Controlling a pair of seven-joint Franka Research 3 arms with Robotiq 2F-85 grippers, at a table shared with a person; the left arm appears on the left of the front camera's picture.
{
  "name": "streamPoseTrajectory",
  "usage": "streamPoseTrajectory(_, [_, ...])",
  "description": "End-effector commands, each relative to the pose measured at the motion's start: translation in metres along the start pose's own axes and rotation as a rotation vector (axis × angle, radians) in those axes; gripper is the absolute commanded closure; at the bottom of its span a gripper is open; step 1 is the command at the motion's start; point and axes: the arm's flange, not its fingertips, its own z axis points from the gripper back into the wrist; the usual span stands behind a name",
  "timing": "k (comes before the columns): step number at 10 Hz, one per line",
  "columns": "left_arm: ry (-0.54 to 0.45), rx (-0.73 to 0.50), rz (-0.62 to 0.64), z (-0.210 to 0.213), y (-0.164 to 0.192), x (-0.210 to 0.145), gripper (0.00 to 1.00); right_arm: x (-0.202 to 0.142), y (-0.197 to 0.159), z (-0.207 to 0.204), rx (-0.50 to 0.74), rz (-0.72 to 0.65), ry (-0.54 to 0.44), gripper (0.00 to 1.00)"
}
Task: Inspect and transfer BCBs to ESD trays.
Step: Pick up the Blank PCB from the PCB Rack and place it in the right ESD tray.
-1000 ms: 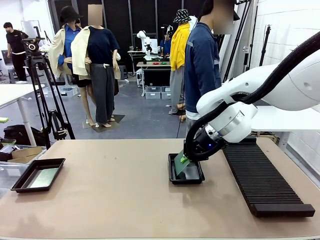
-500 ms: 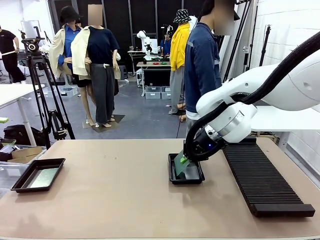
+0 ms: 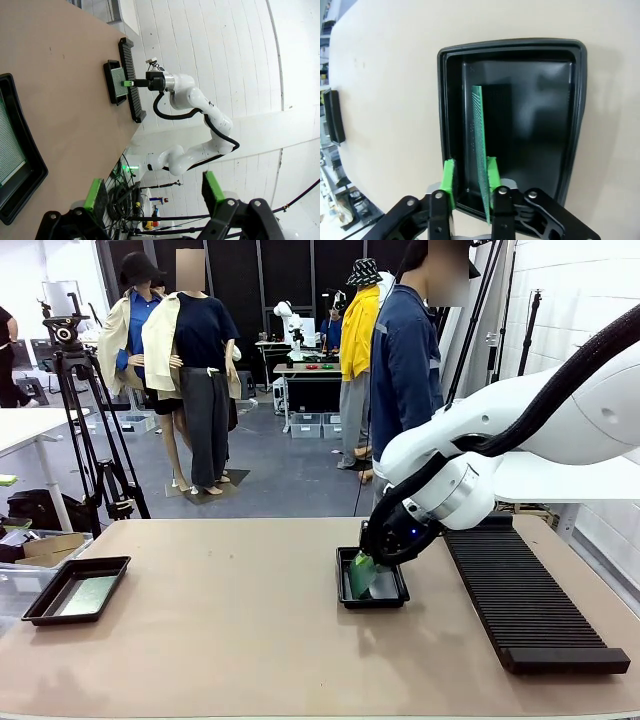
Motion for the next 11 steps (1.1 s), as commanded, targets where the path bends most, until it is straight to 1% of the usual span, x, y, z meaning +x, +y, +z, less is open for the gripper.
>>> streamPoseTrajectory(1, [0.001,0.005,0.001,0.001,-0.001,-0.002,0.00,-0.005,0.014,0.014,-0.067,-0.012,-0.021,0.03])
streamPoseTrajectory(2, [0.001,0.005,0.001,0.001,-0.001,-0.002,0.00,-0.009,0.020,0.024,-0.086,-0.003,-0.022,0.00])
streamPoseTrajectory(4, [0.001,0.005,0.001,0.001,-0.001,-0.002,0.00,-0.017,0.034,0.043,-0.140,0.005,-0.029,0.00])
streamPoseTrajectory(7, [0.001,0.005,0.001,0.001,-0.001,-0.002,0.00,-0.031,0.048,0.070,-0.253,0.012,-0.040,0.00])
streamPoseTrajectory(8, [0.001,0.005,0.001,0.001,-0.001,-0.002,0.00,-0.033,0.050,0.076,-0.267,0.040,-0.030,0.00])
streamPoseTrajectory(11, [0.001,0.005,0.001,0.001,-0.001,-0.002,0.00,-0.033,0.051,0.087,-0.295,0.054,-0.006,0.00])
